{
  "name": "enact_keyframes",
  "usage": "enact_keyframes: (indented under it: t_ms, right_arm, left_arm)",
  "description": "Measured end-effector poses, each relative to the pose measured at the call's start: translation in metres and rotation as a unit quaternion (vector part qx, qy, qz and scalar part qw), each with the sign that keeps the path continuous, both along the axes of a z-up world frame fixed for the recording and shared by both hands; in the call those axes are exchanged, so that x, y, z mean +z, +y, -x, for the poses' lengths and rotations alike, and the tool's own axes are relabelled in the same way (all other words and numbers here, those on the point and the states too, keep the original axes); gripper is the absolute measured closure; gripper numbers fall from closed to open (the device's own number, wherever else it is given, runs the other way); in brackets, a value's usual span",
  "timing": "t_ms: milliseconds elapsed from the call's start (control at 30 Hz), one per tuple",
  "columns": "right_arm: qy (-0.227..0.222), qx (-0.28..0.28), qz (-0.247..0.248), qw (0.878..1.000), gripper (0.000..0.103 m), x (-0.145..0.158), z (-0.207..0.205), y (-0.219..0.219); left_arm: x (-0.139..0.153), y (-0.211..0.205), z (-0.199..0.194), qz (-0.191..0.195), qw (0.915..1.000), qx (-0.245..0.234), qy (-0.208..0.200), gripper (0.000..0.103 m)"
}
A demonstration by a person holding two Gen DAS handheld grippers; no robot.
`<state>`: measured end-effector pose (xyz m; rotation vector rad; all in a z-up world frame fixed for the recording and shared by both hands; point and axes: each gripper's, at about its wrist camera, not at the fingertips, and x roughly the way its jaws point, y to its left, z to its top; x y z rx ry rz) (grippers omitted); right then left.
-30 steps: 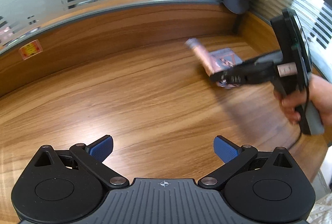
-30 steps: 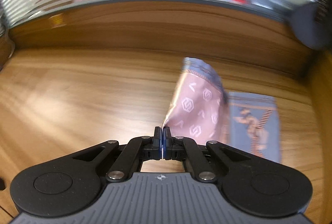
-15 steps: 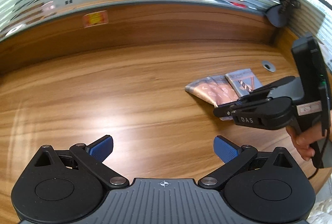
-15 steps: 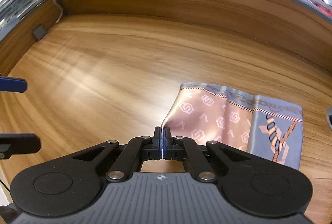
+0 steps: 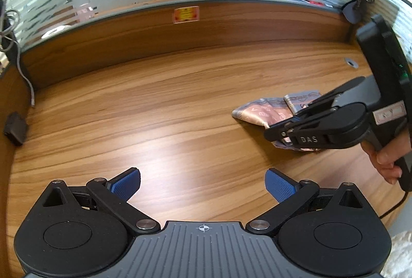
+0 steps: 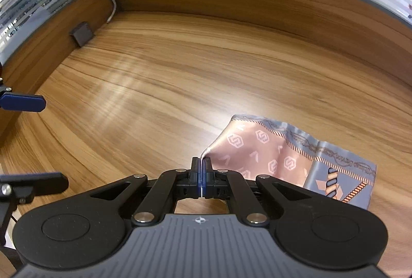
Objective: Fold clothes
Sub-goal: 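Lift the scarf edge with the right gripper and unfold it across the desk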
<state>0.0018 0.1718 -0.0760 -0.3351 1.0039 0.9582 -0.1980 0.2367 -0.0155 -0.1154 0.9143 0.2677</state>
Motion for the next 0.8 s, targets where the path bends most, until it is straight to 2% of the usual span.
enact_keyframes:
  t_ms: [300, 433, 600, 800]
  right_arm:
    - [0.024, 0.021, -0.012, 0.999, 0.102, 0.007, 0.063, 0.114]
    - [0.042, 0.041, -0.020, 0.998, 0.102, -0.003, 0.082, 0.153]
    - [0.050, 0.099, -0.023, 0.994, 0.102, -0.012, 0.107, 0.202]
    - [0.069, 0.178, -0.025, 0.981, 0.102, -0.015, 0.145, 0.261]
  left_arm:
    - [0.002, 0.078, 0.077, 0.000, 1.0000, 0.004, 0.000, 0.000]
    - [0.003, 0.104, 0.113, -0.001, 1.0000, 0.008, 0.003, 0.000]
    - [0.004, 0.118, 0.155, -0.005, 0.9995, 0.032, 0.008, 0.000]
    - [0.005, 0.128, 0.200, -0.007, 0.9979, 0.063, 0.013, 0.000]
